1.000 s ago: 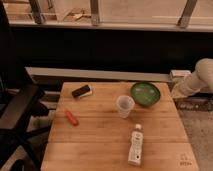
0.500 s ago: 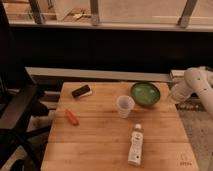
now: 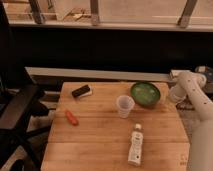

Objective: Push the ceramic bowl across the table

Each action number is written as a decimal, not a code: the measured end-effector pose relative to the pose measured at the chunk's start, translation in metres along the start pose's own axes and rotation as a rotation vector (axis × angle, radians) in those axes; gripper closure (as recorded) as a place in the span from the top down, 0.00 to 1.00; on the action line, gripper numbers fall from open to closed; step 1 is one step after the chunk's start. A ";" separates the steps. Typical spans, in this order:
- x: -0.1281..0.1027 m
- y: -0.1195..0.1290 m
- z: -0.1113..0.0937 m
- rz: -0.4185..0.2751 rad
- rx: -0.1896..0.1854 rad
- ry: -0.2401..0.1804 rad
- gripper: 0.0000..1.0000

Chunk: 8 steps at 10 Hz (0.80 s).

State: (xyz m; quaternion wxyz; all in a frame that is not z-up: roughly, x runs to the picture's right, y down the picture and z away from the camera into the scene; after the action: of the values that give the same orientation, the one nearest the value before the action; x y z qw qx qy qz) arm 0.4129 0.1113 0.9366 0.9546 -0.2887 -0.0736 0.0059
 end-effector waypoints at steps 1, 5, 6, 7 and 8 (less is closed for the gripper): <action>-0.003 -0.005 0.003 -0.001 -0.001 -0.007 0.00; -0.054 -0.046 -0.003 -0.038 0.078 -0.128 0.00; -0.072 -0.054 -0.010 -0.059 0.099 -0.171 0.00; -0.086 -0.058 -0.017 -0.080 0.115 -0.205 0.00; -0.105 -0.060 -0.021 -0.115 0.127 -0.243 0.00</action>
State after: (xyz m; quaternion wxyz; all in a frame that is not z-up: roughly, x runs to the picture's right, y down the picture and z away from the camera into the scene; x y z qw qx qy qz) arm 0.3104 0.0444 0.9378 0.9537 -0.2200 -0.2047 -0.0094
